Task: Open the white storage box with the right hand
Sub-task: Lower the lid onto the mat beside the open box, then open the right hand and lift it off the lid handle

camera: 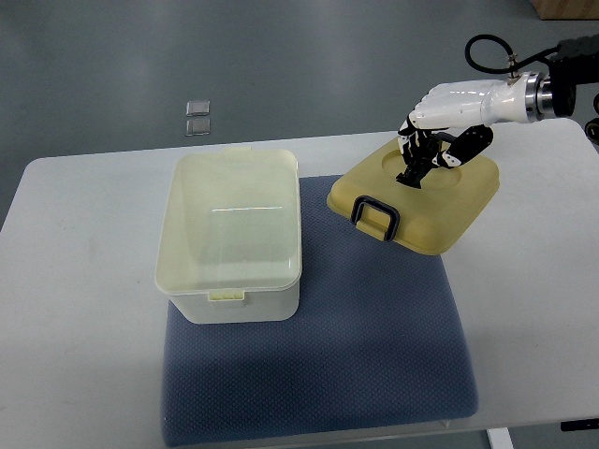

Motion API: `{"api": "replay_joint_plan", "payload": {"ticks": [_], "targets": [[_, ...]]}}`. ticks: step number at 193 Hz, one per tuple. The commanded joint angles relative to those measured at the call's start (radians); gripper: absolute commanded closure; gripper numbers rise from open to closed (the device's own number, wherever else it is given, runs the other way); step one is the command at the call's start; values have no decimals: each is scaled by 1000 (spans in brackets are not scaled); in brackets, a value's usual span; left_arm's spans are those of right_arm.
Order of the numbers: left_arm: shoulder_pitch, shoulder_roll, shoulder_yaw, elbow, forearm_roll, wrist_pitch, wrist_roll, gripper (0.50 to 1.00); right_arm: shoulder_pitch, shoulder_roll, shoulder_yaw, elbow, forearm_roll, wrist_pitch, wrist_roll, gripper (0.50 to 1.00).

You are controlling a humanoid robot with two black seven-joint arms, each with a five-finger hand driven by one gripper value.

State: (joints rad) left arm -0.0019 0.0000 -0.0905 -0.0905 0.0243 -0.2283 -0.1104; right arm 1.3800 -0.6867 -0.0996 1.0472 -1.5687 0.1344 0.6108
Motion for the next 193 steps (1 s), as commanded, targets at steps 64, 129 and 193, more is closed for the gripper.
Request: {"api": "replay_joint_plan", "payload": {"ticks": [64, 129, 193], "targets": [[-1, 0, 0, 0, 0, 0, 0, 500, -68, 10, -2, 0, -27, -52, 0, 1000], [0, 0, 0, 0, 0, 0, 0, 500, -58, 61, -88, 8, -25, -133, 0, 1000], [-1, 0, 0, 0, 0, 0, 0, 500, -56, 82, -118, 13, -25, -157, 0, 1000]]}}
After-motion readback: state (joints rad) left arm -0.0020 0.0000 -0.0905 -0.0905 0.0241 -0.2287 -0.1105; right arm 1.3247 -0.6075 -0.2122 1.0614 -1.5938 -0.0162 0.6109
